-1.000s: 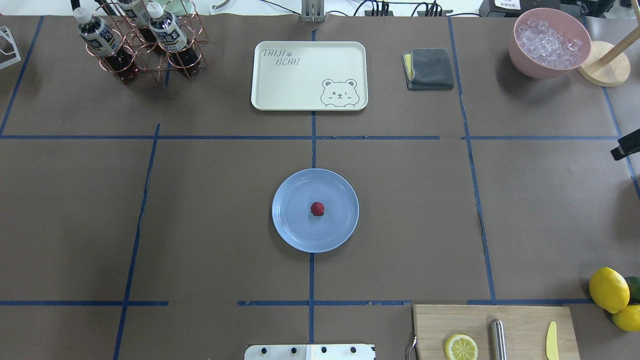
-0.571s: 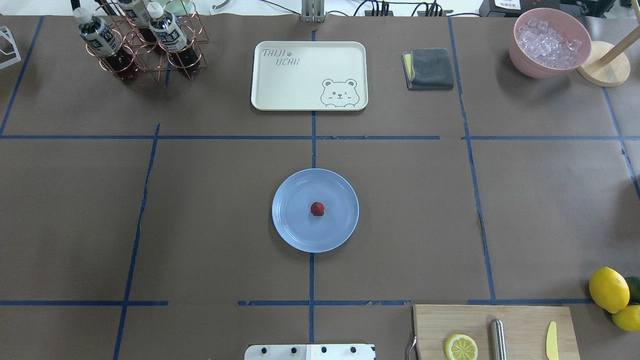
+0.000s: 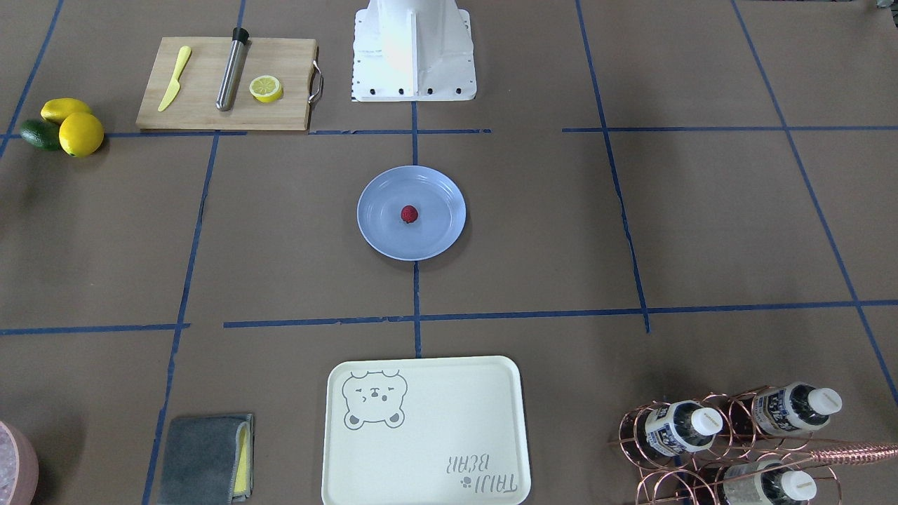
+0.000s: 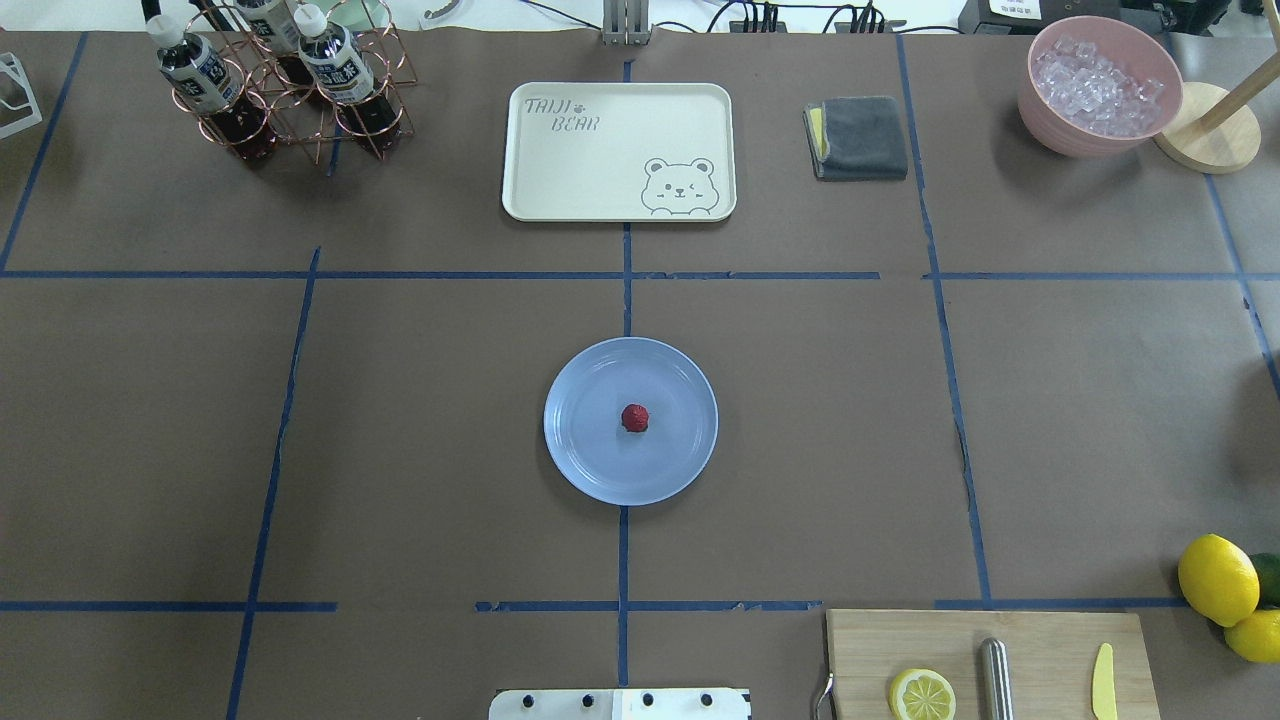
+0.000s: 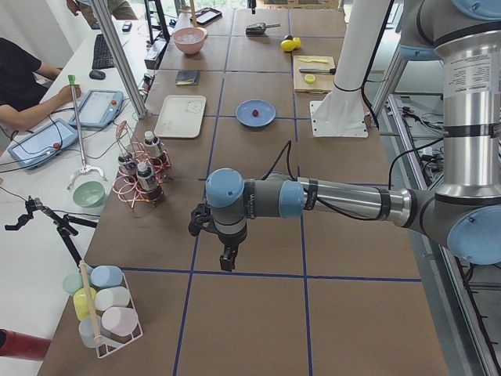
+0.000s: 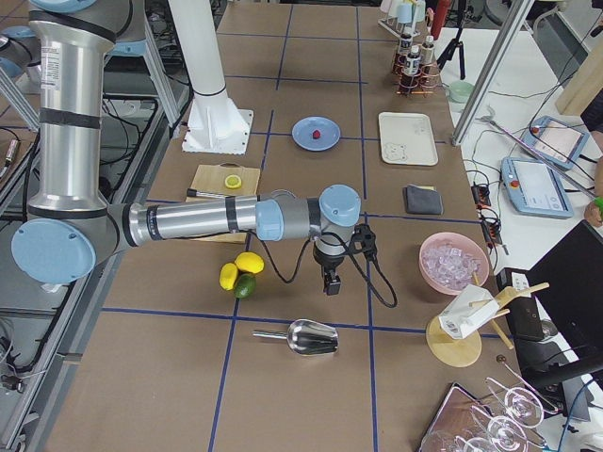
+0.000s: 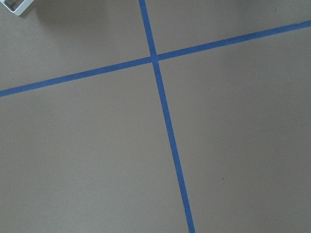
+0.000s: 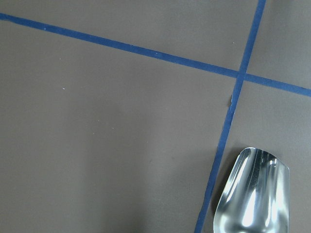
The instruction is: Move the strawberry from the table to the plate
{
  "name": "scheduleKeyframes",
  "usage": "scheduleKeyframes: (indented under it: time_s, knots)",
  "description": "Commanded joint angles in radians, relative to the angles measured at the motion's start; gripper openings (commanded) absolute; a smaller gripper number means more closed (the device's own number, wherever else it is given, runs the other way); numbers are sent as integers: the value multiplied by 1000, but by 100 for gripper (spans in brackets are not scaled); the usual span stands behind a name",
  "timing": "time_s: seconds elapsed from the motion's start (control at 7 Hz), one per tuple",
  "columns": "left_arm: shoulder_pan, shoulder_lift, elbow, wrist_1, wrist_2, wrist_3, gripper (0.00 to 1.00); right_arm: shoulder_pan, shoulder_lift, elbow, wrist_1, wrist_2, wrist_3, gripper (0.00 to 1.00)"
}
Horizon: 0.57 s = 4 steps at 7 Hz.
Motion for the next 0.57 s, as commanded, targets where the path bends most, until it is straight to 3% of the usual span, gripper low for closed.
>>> scheduleKeyframes:
  time_s: [0.0, 0.43]
  knots:
    - [2, -25, 6, 12, 5, 2, 100, 0, -3, 4, 4, 0, -1, 100]
    - [8, -21, 18, 31, 8, 2, 100, 13, -6, 6, 4, 12, -1, 100]
